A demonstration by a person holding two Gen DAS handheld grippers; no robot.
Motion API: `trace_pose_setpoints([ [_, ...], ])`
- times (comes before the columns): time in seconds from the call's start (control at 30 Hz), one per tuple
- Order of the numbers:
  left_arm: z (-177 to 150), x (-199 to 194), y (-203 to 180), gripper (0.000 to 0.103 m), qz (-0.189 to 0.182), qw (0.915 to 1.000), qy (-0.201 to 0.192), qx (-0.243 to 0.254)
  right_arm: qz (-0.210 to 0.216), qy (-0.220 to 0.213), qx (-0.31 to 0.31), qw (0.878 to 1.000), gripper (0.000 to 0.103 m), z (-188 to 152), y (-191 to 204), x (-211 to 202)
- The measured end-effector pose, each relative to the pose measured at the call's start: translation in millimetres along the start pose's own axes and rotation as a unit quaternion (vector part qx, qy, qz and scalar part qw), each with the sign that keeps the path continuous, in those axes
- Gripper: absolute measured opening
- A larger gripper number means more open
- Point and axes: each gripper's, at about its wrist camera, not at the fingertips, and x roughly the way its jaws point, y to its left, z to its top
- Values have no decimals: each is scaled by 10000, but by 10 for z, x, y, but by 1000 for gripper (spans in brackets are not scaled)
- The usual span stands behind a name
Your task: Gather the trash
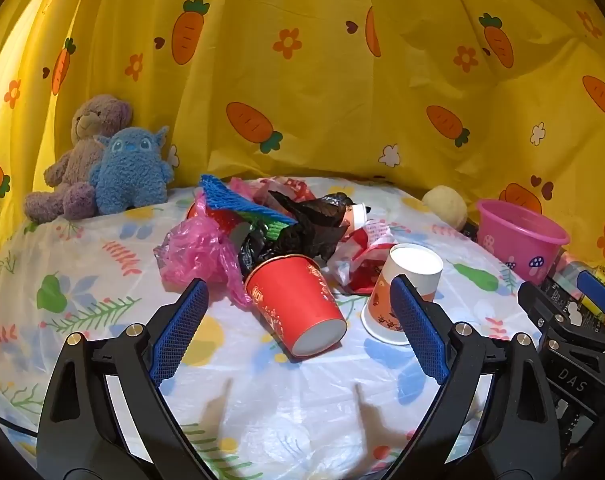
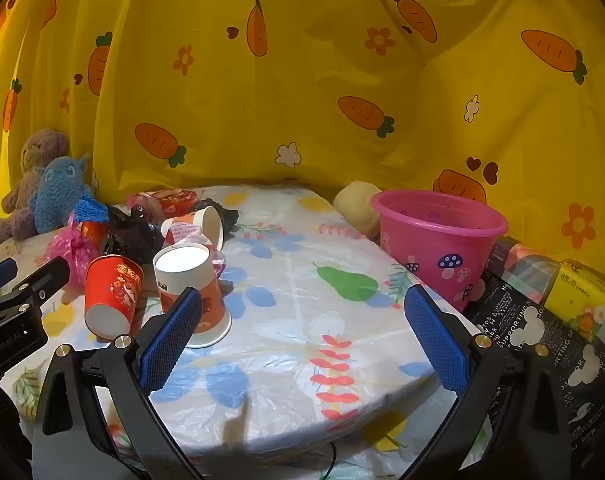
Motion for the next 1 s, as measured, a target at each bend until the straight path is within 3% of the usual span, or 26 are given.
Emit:
trace_pose_setpoints([
  [1.0, -21, 17, 6, 91, -26, 10000, 11, -62, 9, -38, 26, 10000, 98, 5, 6, 3],
])
